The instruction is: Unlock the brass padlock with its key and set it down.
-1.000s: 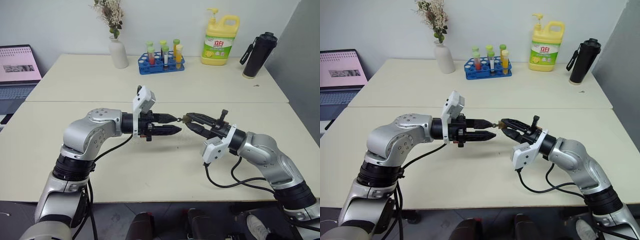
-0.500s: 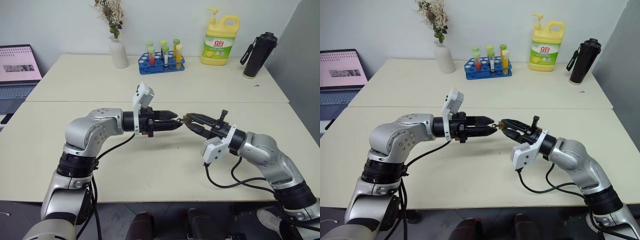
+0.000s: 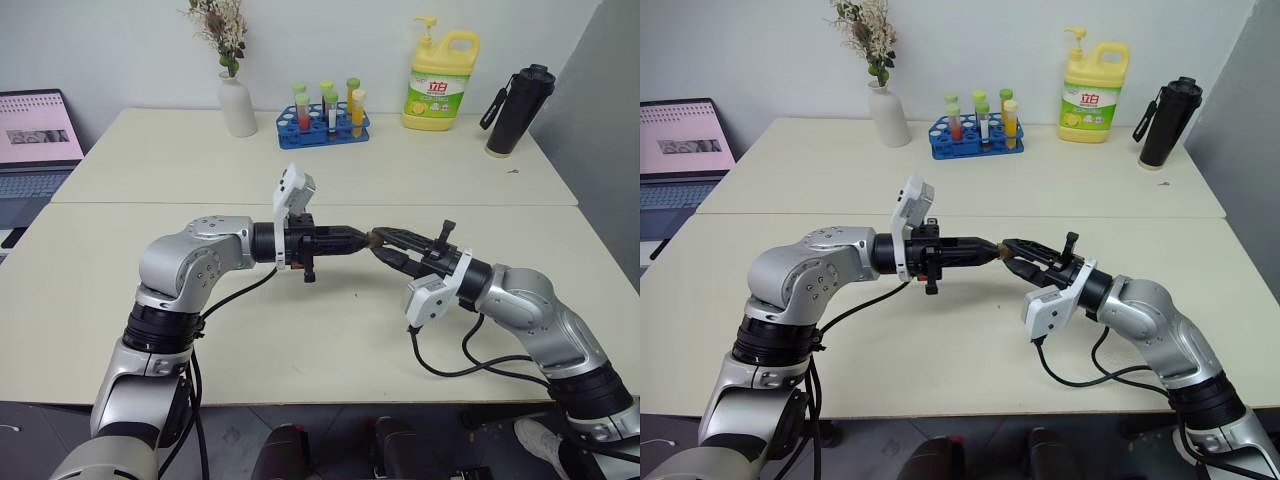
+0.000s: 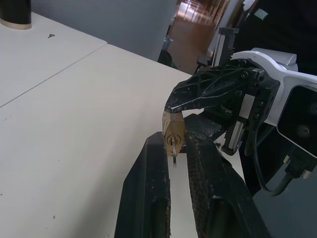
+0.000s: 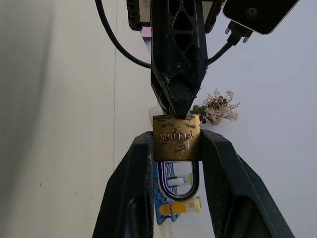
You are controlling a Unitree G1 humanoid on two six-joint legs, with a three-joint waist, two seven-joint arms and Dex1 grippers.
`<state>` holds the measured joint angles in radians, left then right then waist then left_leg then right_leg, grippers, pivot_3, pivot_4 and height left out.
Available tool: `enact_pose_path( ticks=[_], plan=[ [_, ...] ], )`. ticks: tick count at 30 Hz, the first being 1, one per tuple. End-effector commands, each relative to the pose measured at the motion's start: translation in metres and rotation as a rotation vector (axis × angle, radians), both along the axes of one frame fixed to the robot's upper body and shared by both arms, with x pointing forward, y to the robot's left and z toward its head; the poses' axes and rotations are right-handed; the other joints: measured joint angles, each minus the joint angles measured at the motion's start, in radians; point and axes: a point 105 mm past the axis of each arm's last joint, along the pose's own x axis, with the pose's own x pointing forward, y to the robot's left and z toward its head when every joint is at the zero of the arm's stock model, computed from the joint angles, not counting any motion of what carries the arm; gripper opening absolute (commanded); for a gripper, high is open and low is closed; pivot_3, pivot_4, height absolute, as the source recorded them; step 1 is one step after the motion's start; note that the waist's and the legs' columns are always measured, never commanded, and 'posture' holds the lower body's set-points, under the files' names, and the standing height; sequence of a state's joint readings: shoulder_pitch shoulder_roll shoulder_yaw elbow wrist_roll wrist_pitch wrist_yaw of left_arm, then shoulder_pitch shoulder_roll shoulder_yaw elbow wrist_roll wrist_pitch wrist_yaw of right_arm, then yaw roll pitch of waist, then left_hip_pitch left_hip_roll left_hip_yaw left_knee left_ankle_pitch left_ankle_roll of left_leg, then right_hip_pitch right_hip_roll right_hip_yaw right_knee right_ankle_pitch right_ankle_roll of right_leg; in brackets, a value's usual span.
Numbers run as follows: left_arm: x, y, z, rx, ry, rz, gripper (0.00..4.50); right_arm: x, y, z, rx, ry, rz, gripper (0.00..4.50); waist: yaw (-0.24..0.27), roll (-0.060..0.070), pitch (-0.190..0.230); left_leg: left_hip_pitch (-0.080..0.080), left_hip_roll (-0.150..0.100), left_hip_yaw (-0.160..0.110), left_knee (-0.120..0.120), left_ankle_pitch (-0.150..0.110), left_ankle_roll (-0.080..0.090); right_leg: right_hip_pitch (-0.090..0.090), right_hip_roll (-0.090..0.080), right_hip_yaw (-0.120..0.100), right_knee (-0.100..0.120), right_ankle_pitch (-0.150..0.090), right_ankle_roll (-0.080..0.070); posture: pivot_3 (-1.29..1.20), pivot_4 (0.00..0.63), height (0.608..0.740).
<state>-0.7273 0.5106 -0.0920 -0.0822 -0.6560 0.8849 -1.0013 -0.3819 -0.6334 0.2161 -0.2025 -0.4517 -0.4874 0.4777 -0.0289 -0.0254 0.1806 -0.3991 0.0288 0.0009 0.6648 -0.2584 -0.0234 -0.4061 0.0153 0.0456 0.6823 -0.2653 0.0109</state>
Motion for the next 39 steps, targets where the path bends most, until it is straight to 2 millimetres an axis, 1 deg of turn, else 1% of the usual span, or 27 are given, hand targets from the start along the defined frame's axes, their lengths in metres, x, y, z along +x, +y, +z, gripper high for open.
enact_pose_path(
  ticks=[1, 6, 13, 18, 20, 22, 25, 31, 39],
  plan=[
    [-0.005, -0.002, 0.010, -0.005, -0.049, -0.043, 0.20, -0.002, -0.002, 0.011, 0.024, -0.036, 0.003, 0.93, 0.000, 0.000, 0.000, 0.000, 0.000, 0.000, 0.000, 0.000, 0.000, 0.000, 0.000, 0.000, 0.000, 0.000, 0.000, 0.00, 0.150, 0.740],
    [-0.008, 0.000, 0.009, 0.005, -0.056, -0.057, 0.20, -0.002, -0.002, 0.011, 0.028, -0.033, 0.004, 0.93, 0.000, 0.000, 0.000, 0.000, 0.000, 0.000, 0.000, 0.000, 0.000, 0.000, 0.000, 0.000, 0.000, 0.000, 0.000, 0.00, 0.150, 0.740],
    [-0.010, 0.007, 0.010, -0.007, -0.058, -0.075, 0.20, -0.001, -0.004, 0.013, 0.034, -0.032, 0.007, 0.93, 0.000, 0.000, 0.000, 0.000, 0.000, 0.000, 0.000, 0.000, 0.000, 0.000, 0.000, 0.000, 0.000, 0.000, 0.000, 0.00, 0.150, 0.740],
    [-0.008, 0.006, 0.013, -0.040, -0.038, -0.070, 0.20, -0.001, -0.003, 0.013, 0.036, -0.031, 0.013, 0.93, 0.000, 0.000, 0.000, 0.000, 0.000, 0.000, 0.000, 0.000, 0.000, 0.000, 0.000, 0.000, 0.000, 0.000, 0.000, 0.00, 0.150, 0.740],
    [-0.008, 0.006, 0.013, -0.042, -0.035, -0.069, 0.92, -0.001, -0.003, 0.013, 0.037, -0.030, 0.014, 0.93, 0.000, 0.000, 0.000, 0.000, 0.000, 0.000, 0.000, 0.000, 0.000, 0.000, 0.000, 0.000, 0.000, 0.000, 0.000, 0.00, 0.150, 0.740],
    [-0.006, 0.007, 0.011, -0.013, -0.066, -0.057, 1.40, -0.001, -0.003, 0.014, 0.039, -0.029, 0.013, 0.93, 0.000, 0.000, 0.000, 0.000, 0.000, 0.000, 0.000, 0.000, 0.000, 0.000, 0.000, 0.000, 0.000, 0.000, 0.000, 0.00, 0.150, 0.740],
    [-0.006, 0.011, 0.008, 0.005, -0.079, -0.055, 2.39, -0.001, -0.003, 0.014, 0.037, -0.028, 0.013, 0.93, 0.000, 0.000, 0.000, 0.000, 0.000, 0.000, 0.000, 0.000, 0.000, 0.000, 0.000, 0.000, 0.000, 0.000, 0.000, 0.00, 0.150, 0.740],
    [-0.009, 0.016, 0.008, 0.009, -0.058, -0.080, 2.40, -0.001, -0.003, 0.013, 0.035, -0.025, 0.013, 0.93, 0.000, 0.000, 0.000, 0.000, 0.000, 0.000, 0.000, 0.000, 0.000, 0.000, 0.000, 0.000, 0.000, 0.000, 0.000, 0.00, 0.150, 0.740],
    [-0.004, 0.013, 0.008, -0.015, -0.039, -0.064, 2.40, -0.003, -0.003, 0.013, 0.029, -0.026, 0.019, 0.93, 0.000, 0.000, 0.000, 0.000, 0.000, 0.000, 0.000, 0.000, 0.000, 0.000, 0.000, -0.001, 0.000, 0.000, 0.000, 0.00, 0.150, 0.740]
  ],
)
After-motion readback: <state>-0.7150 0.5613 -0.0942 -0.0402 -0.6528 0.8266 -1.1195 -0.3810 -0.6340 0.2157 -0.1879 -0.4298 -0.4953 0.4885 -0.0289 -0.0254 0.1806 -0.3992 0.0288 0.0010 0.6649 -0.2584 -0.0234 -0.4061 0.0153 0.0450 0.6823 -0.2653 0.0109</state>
